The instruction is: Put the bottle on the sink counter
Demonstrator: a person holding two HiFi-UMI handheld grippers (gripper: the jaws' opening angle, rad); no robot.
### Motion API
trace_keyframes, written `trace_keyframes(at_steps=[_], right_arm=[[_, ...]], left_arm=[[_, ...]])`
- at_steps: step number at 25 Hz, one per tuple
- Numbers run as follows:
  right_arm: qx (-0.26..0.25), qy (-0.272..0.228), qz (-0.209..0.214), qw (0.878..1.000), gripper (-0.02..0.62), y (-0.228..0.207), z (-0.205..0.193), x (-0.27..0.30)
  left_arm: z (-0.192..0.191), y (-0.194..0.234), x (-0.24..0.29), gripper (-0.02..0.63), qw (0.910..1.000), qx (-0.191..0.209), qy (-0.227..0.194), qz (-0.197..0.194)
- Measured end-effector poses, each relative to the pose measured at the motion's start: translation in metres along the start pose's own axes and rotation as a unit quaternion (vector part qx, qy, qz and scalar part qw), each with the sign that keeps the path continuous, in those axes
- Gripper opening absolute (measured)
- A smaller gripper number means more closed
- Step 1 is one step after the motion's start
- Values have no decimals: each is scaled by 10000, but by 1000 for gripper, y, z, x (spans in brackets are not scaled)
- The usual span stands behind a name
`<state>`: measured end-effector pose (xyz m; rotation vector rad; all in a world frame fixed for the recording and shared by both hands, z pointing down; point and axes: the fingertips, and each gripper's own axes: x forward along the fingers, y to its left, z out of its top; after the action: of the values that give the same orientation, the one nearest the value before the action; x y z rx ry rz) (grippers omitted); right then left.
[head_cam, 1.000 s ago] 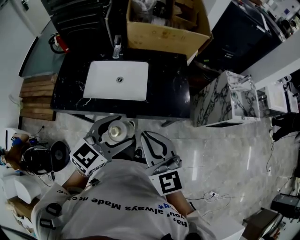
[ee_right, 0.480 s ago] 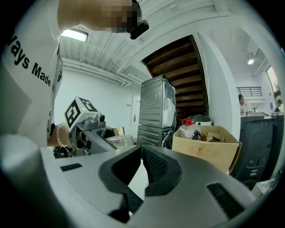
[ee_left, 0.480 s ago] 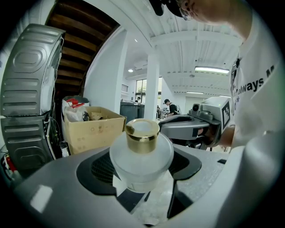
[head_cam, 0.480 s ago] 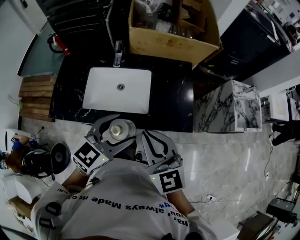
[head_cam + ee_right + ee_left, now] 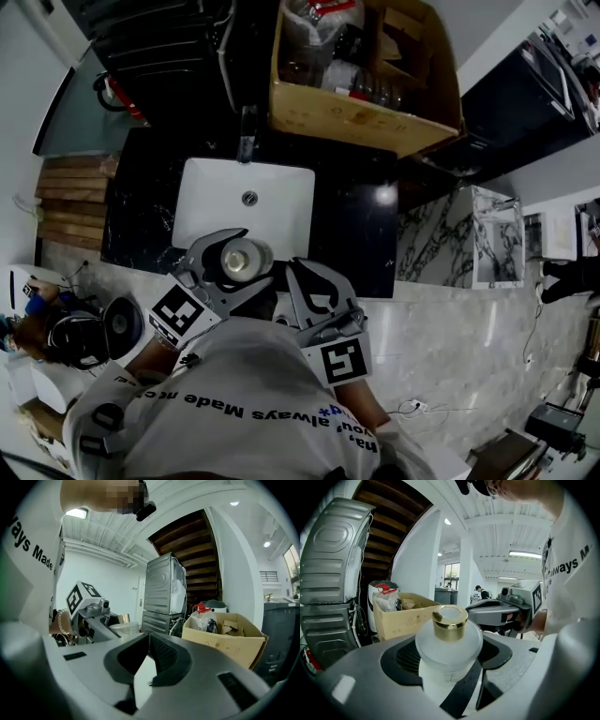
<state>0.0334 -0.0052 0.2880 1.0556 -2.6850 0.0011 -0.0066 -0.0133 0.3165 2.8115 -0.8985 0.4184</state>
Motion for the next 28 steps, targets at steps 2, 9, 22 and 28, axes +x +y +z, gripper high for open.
trace_keyframes(at_steps=[2,9,22,28], right_arm=[[7,-1,7,10000,18,-6,4,16],[38,-38,-9,10000,18,-25,12,60],[143,118,97,9998,18,-52,-2,86],[162,222,179,9995,18,-73,-16,88]], left_arm=[[1,17,3,328,10000,41,-3,6],[5,60,14,328,10000,47,7,-39],[4,86,38,328,9998,-111,121,107],[-1,93,60,328,9992,-105,205,312]])
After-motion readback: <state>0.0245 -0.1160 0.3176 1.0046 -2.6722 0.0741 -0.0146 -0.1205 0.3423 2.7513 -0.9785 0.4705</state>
